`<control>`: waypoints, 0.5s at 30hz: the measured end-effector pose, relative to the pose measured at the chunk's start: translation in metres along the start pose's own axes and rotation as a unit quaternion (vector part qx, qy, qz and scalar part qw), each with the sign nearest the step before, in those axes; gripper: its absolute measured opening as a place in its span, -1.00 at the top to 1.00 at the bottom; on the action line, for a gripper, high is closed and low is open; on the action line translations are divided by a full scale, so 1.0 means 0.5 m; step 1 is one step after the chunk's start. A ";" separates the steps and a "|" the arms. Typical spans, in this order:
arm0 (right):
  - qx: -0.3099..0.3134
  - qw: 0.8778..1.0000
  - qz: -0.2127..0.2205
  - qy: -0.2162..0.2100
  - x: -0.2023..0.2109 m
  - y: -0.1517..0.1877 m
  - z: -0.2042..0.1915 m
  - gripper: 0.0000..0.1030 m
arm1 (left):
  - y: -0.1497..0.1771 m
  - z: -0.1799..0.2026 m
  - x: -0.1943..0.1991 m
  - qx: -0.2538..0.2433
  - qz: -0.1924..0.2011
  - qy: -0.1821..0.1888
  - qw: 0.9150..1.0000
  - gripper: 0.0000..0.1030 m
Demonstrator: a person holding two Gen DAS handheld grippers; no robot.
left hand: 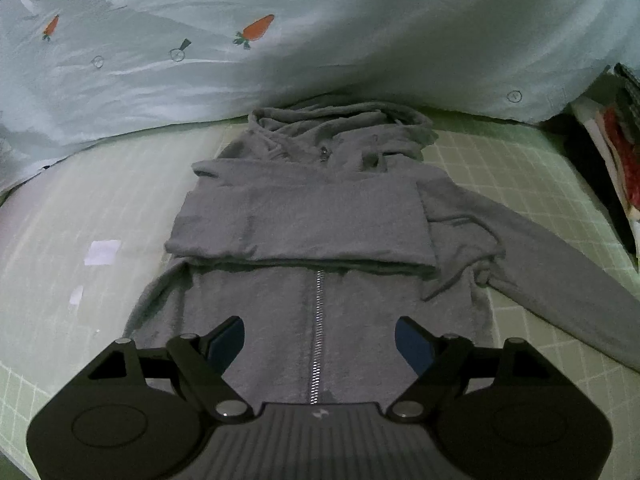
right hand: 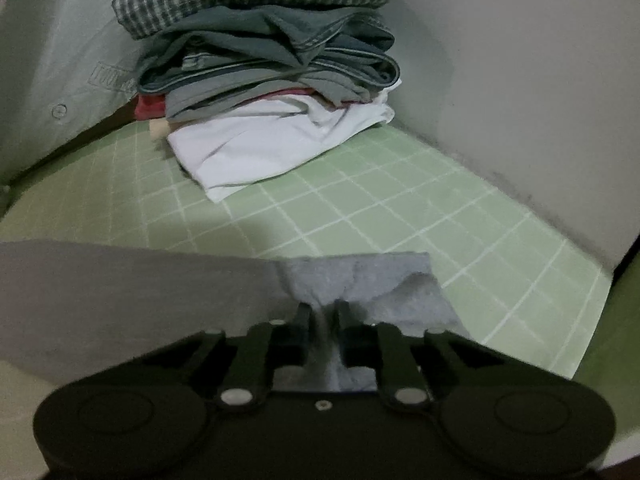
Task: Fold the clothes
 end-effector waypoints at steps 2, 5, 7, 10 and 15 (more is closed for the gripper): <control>-0.023 0.999 -0.008 -0.021 0.011 0.005 -0.014 0.81 | 0.002 -0.017 0.004 0.005 0.002 -0.001 1.000 -0.61; -0.048 0.997 -0.018 -0.059 0.025 0.014 -0.050 0.82 | 0.003 -0.049 0.007 0.016 0.004 -0.004 1.000 -0.61; -0.055 0.995 -0.021 -0.086 0.036 0.018 -0.093 0.82 | 0.003 -0.074 0.010 0.023 0.005 -0.008 1.000 -0.61; -0.048 0.991 -0.019 -0.120 0.053 0.015 -0.175 0.82 | 0.002 -0.115 0.015 0.027 0.009 -0.014 1.000 -0.61; -0.051 0.981 -0.017 -0.184 0.075 -0.011 -0.324 0.83 | 0.004 -0.194 0.024 0.034 0.018 -0.017 0.999 -0.61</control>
Point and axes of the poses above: each gripper's, at about its wrist camera, not at the fingertips, and x roughly against the way its jaws point, z to its right, y to its underside, the point moved 3 cm from there along -x, roughly the way its jaws point, and after that the axes turned 1 degree about z, right-handed, at the moved point
